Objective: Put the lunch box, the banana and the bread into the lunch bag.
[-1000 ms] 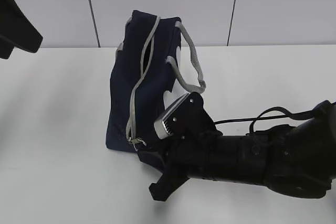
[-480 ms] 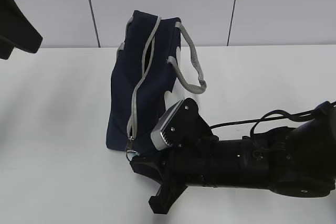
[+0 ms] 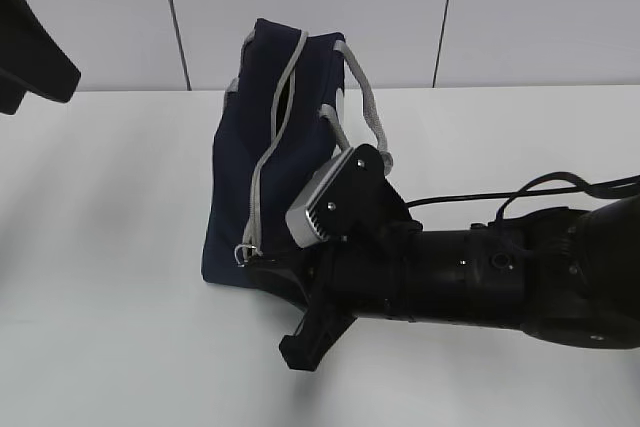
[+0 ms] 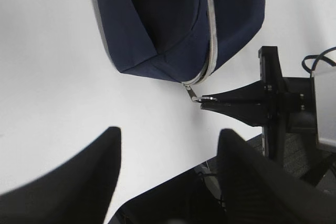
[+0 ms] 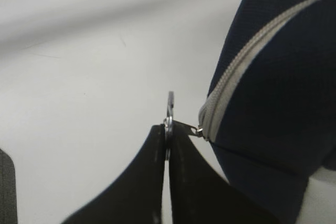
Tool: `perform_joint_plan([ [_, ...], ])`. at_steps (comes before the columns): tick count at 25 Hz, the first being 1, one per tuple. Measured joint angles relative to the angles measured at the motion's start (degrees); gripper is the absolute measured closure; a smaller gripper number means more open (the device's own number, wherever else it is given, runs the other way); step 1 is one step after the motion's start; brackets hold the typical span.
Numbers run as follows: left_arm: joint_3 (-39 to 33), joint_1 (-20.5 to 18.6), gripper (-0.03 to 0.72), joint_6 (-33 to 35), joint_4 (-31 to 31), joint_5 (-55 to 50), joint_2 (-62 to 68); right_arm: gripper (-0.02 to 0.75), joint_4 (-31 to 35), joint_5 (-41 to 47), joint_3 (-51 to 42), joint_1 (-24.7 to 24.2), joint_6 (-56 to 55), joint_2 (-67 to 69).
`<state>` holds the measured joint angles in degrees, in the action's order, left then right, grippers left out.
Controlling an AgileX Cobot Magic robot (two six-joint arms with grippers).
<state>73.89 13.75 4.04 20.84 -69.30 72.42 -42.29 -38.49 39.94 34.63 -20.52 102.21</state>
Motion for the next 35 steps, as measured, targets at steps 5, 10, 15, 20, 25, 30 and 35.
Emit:
perform_joint_plan([
  [5,0.0,0.0,0.275,0.0,0.1,0.0,0.0,0.754,-2.4,4.1,2.1,0.0,0.0,-2.1],
  [10,0.0,0.0,0.275,0.0,0.2,0.0,0.0,0.754,-3.1,5.5,3.9,0.0,-0.2,-3.1],
  [15,0.0,0.0,0.275,0.0,0.3,0.0,0.0,0.754,-6.6,8.2,5.7,0.0,-4.2,-4.3],
  [20,0.0,0.0,0.275,0.0,0.3,0.0,0.0,0.754,-14.3,9.7,7.6,0.0,-12.0,-5.5],
  [25,0.0,0.0,0.275,0.0,0.4,0.0,0.0,0.754,-20.8,10.3,9.9,0.0,-18.5,-6.8],
  [30,0.0,0.0,0.275,0.0,0.6,0.0,0.0,0.754,-22.3,11.5,10.7,0.0,-20.2,-7.4],
  [35,0.0,0.0,0.275,0.0,0.7,0.0,0.0,0.754,-22.3,14.3,12.0,0.0,-20.4,-7.5],
])
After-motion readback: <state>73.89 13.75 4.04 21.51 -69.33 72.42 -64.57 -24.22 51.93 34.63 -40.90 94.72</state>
